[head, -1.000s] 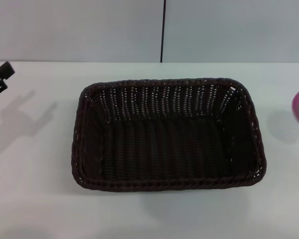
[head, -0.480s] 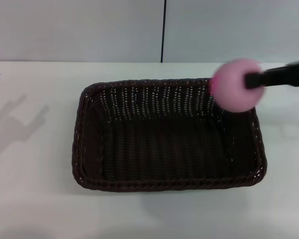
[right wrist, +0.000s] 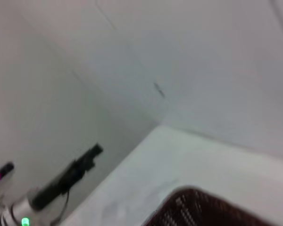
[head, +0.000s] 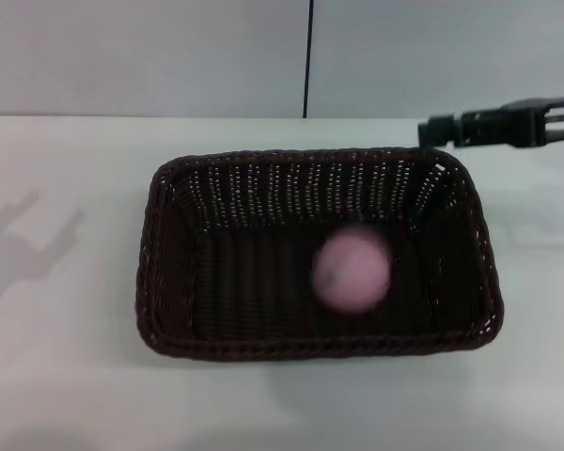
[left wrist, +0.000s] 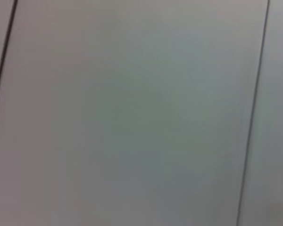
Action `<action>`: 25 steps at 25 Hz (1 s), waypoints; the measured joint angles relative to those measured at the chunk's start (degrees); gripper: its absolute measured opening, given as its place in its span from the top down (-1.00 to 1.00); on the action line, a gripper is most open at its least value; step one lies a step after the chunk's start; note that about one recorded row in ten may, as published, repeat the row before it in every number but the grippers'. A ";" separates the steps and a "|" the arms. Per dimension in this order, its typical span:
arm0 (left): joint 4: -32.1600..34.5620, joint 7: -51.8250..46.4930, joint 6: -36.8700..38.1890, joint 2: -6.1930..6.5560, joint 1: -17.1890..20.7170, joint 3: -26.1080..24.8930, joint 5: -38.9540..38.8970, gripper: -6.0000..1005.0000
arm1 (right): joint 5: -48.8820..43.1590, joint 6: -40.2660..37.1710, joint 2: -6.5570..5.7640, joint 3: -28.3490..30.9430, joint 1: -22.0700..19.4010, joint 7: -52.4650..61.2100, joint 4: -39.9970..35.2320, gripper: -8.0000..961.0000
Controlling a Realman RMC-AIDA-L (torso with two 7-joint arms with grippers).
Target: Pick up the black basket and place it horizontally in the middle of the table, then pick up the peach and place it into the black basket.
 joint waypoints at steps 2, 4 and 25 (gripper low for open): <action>-0.10 0.87 0.02 0.03 0.28 -1.22 0.11 -0.48 | 2.83 0.39 -0.02 0.80 -1.43 -2.50 0.16 0.02; -0.18 1.65 0.26 0.00 0.48 -2.43 0.17 -0.48 | 5.72 0.26 -0.18 1.22 -3.04 -4.32 0.28 -0.15; -17.85 16.47 0.73 -0.17 0.37 -21.11 -0.16 -0.49 | 41.62 8.90 3.01 24.14 -19.96 -93.90 55.05 -0.42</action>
